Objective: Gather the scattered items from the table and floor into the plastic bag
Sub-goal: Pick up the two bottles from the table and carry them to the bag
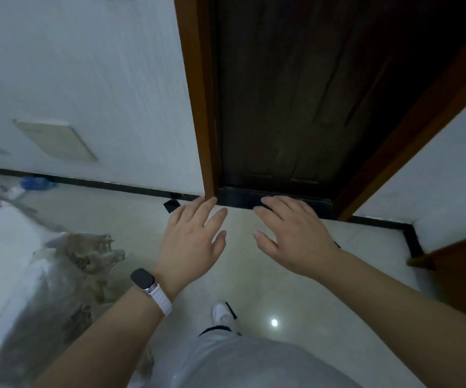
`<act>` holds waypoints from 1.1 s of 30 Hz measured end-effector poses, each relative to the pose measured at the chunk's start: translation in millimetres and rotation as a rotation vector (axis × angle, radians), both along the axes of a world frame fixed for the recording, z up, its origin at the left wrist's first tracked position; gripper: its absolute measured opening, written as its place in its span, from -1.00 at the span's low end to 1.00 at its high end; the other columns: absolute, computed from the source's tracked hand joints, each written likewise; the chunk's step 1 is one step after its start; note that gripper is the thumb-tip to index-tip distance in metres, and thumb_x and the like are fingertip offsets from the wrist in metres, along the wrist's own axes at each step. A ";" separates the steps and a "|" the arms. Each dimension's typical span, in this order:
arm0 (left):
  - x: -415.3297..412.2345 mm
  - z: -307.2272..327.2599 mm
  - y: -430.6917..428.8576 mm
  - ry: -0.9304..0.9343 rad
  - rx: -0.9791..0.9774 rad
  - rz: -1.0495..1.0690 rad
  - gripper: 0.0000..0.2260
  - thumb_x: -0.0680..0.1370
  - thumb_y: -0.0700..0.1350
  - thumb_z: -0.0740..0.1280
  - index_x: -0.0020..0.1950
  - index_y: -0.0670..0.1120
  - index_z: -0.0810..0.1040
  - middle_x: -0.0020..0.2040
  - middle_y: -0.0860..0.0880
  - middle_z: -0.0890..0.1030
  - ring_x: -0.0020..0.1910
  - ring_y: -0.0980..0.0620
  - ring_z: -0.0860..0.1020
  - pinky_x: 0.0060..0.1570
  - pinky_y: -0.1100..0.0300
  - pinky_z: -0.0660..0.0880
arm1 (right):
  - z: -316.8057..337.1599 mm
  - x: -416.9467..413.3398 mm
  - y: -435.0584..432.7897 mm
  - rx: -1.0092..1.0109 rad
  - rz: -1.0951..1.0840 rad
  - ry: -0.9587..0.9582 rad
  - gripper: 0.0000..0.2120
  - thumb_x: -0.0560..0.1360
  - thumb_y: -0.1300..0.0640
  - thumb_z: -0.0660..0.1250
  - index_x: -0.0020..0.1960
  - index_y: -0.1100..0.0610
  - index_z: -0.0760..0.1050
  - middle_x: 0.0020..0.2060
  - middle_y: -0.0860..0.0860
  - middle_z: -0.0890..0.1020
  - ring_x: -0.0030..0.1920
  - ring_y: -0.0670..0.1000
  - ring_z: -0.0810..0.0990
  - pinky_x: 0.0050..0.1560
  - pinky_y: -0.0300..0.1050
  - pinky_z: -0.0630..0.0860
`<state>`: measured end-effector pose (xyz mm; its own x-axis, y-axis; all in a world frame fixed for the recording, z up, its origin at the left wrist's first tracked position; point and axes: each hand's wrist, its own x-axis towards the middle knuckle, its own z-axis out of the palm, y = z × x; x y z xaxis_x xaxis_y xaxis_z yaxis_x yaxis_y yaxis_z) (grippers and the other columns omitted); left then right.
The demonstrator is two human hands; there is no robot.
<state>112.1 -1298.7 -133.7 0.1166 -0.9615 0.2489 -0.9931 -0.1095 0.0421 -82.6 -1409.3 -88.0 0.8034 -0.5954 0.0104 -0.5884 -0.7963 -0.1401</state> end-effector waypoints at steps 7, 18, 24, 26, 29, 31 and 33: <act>84.7 27.0 -60.0 -0.010 -0.079 0.071 -0.62 0.57 0.06 0.25 0.35 -0.05 0.52 0.39 -0.12 0.51 0.40 -0.16 0.42 0.33 -0.09 0.35 | 12.4 96.2 -72.7 -0.102 0.122 -0.076 -0.51 0.55 -0.16 0.10 0.35 0.07 0.48 0.32 0.06 0.51 0.34 0.10 0.44 0.31 0.08 0.37; 198.6 12.3 -117.7 -0.044 -0.141 0.243 -0.64 0.52 0.01 0.33 0.28 -0.09 0.57 0.32 -0.15 0.55 0.34 -0.20 0.47 0.26 -0.11 0.38 | -9.4 237.6 -170.8 -0.109 0.357 -0.130 -0.56 0.54 -0.14 0.16 0.30 0.06 0.50 0.29 0.04 0.52 0.31 0.09 0.43 0.32 0.05 0.33; 266.2 20.3 -155.8 -0.096 -0.049 0.461 -0.61 0.53 0.05 0.31 0.31 -0.07 0.56 0.35 -0.13 0.54 0.36 -0.20 0.47 0.28 -0.09 0.34 | -21.0 339.0 -234.8 -0.045 0.534 -0.260 -0.54 0.52 -0.13 0.16 0.25 0.12 0.53 0.26 0.10 0.54 0.26 0.16 0.47 0.25 0.09 0.39; 289.3 29.2 -163.6 -0.127 -0.039 0.532 -0.61 0.52 0.05 0.31 0.30 -0.08 0.56 0.34 -0.13 0.54 0.35 -0.20 0.47 0.26 -0.09 0.35 | -19.3 374.4 -253.6 -0.035 0.605 -0.281 -0.54 0.53 -0.13 0.15 0.27 0.12 0.53 0.27 0.10 0.54 0.27 0.16 0.47 0.26 0.08 0.38; 317.3 40.7 -167.8 -0.164 -0.025 0.643 -0.60 0.52 0.04 0.32 0.31 -0.08 0.55 0.34 -0.14 0.54 0.34 -0.20 0.47 0.27 -0.08 0.34 | -16.9 423.9 -274.6 -0.017 0.709 -0.312 -0.53 0.53 -0.13 0.14 0.26 0.14 0.54 0.26 0.12 0.54 0.26 0.18 0.47 0.24 0.08 0.38; 332.5 43.0 -167.9 -0.162 -0.016 0.721 -0.60 0.52 0.04 0.32 0.32 -0.08 0.54 0.34 -0.13 0.54 0.34 -0.20 0.46 0.27 -0.09 0.34 | -15.5 456.1 -282.6 -0.011 0.766 -0.315 -0.51 0.53 -0.13 0.12 0.26 0.15 0.55 0.26 0.12 0.55 0.27 0.18 0.47 0.24 0.09 0.37; 345.6 42.5 -163.4 -0.139 -0.009 0.806 -0.60 0.54 0.07 0.29 0.33 -0.06 0.53 0.35 -0.13 0.53 0.35 -0.19 0.45 0.28 -0.09 0.32 | -14.2 484.5 -283.6 -0.004 0.829 -0.327 -0.52 0.53 -0.13 0.12 0.25 0.16 0.55 0.25 0.13 0.55 0.25 0.19 0.47 0.22 0.09 0.38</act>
<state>457.6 -1462.1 -91.2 0.7389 -0.5935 0.3191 -0.6058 -0.7924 -0.0712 401.9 -1692.9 -102.2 0.9323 0.1763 0.3158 0.2461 -0.9491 -0.1967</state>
